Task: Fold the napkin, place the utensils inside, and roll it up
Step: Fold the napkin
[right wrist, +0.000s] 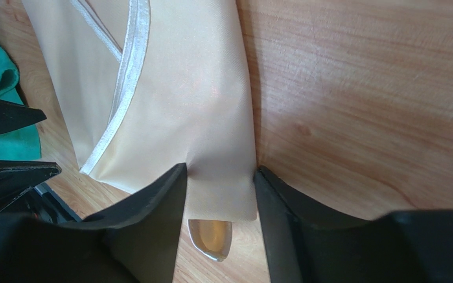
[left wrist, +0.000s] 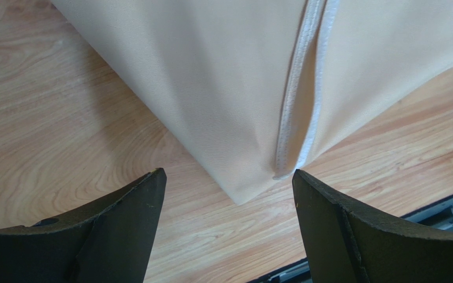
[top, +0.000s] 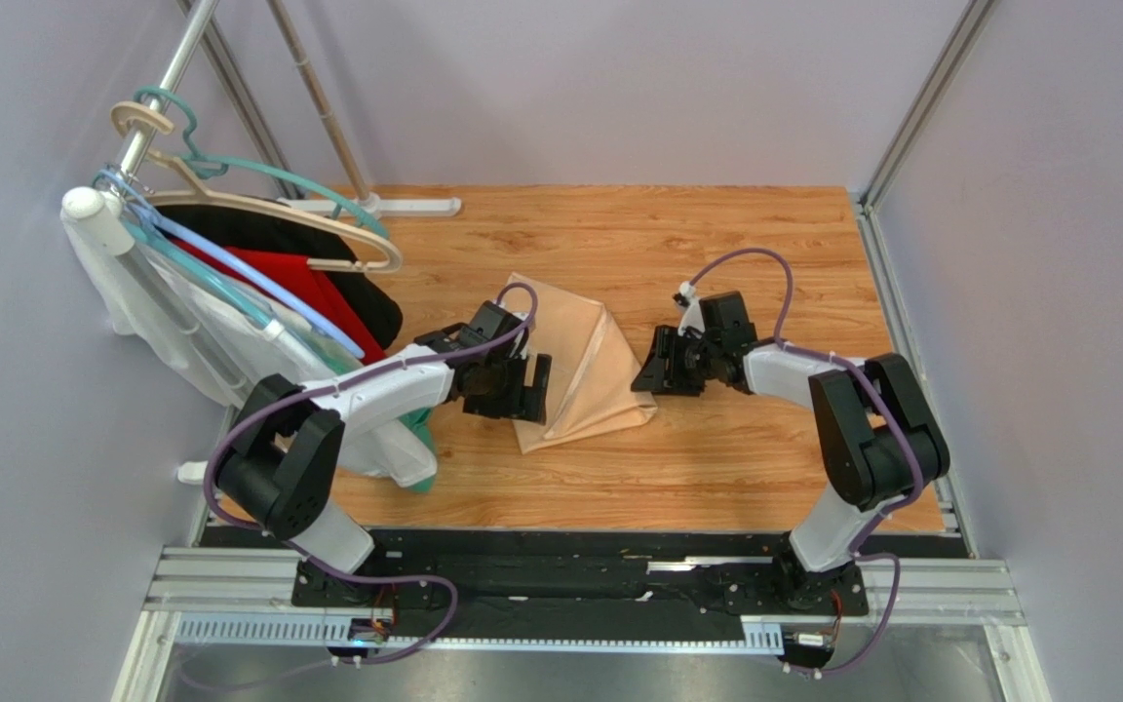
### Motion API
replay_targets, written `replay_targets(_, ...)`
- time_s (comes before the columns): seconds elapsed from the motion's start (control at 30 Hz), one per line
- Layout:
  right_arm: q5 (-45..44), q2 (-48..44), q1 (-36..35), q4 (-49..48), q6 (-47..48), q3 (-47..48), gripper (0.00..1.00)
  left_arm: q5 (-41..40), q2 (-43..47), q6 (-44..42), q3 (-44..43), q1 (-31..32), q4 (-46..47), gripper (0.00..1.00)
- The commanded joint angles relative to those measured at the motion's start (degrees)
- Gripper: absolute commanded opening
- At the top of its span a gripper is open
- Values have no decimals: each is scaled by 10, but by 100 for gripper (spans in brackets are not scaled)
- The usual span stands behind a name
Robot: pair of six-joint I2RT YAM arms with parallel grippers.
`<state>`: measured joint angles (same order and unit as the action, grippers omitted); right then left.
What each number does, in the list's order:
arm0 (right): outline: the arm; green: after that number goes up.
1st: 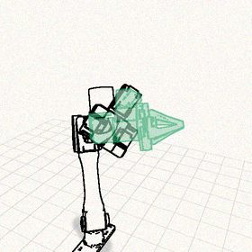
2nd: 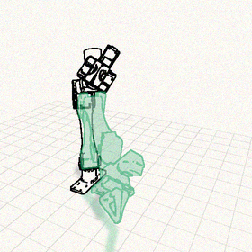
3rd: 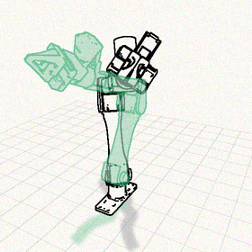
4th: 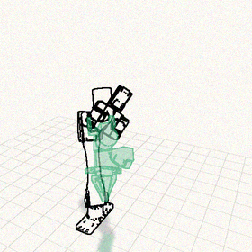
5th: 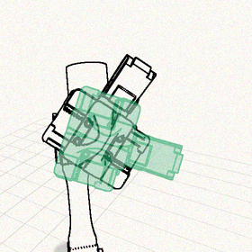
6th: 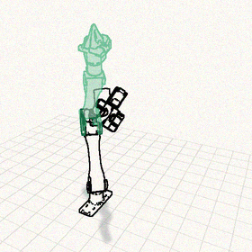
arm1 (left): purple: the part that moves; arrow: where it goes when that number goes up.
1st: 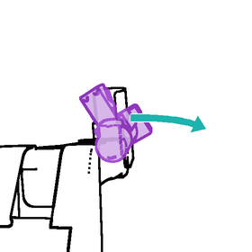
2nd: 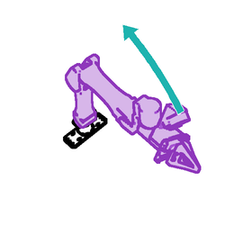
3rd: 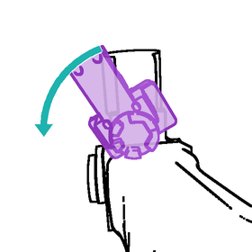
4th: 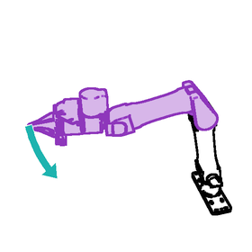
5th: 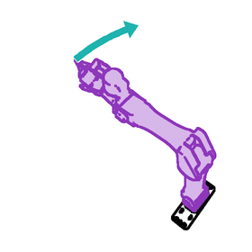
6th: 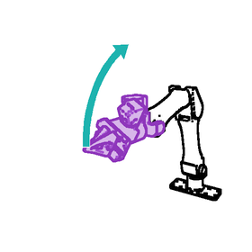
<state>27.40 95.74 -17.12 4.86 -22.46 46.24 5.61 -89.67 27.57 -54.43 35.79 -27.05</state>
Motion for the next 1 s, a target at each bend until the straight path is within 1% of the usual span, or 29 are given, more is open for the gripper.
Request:
replay_targets(0.0, -4, 35, 3, 1, 29, 22, 47, -3, 29, 15, 34, -26, 51, 89)
replay_targets(0.03, -3, 37, 4, 4, 29, 25, 45, 5, 31, 15, 40, -29, 60, 89)
replay_targets(0.07, -3, 39, 3, 6, 32, 28, 38, 13, 31, 14, 45, -34, 67, 88)
replay_targets(0.13, -5, 43, 3, 9, 32, 29, 30, 19, 24, 7, 42, -34, 73, 88)
replay_targets(0.17, -5, 42, 4, 11, 32, 29, 22, 20, 20, 4, 38, -34, 74, 88)
replay_targets(0.23, -2, 38, 3, 13, 29, 25, 14, 21, 9, -2, 37, -34, 80, 88)
replay_targets(0.27, -2, 35, 3, 15, 28, 24, 6, 22, 6, -4, 37, -34, 83, 88)
replay_targets(0.3, -2, 30, 3, 16, 25, 18, 2, 24, -1, -8, 38, -35, 91, 88)
replay_targets(0.33, -4, 28, 3, 21, 23, 16, 0, 27, -5, -12, 38, -35, 96, 88)
replay_targets(0.47, -27, -10, 3, 43, 14, -2, 0, 60, -16, -20, 42, -35, 126, 88)
replay_targets(0.57, -79, -40, 4, 76, 2, -22, 0, 90, -27, -24, 38, -34, 150, 88)
replay_targets(0.6, -110, -64, 3, 84, -3, -29, 0, 98, -31, -25, 35, -33, 161, 88)
replay_targets(0.67, -137, -90, 4, 101, -22, -52, 0, 113, -45, -28, 25, -20, 170, 88)
replay_targets(0.8, -203, -167, 4, 132, -57, -90, 0, 115, -73, -38, -10, 26, 177, 88)
replay_targets(0.83, -218, -179, 5, 158, -61, -93, 0, 113, -74, -34, -16, 34, 178, 88)
replay_targets(0.87, -246, -193, 5, 170, -66, -100, 0, 108, -74, -29, -21, 40, 183, 88)
replay_targets(0.97, -269, -248, 5, 208, -74, -110, 0, 100, -62, -17, -22, 40, 202, 88)
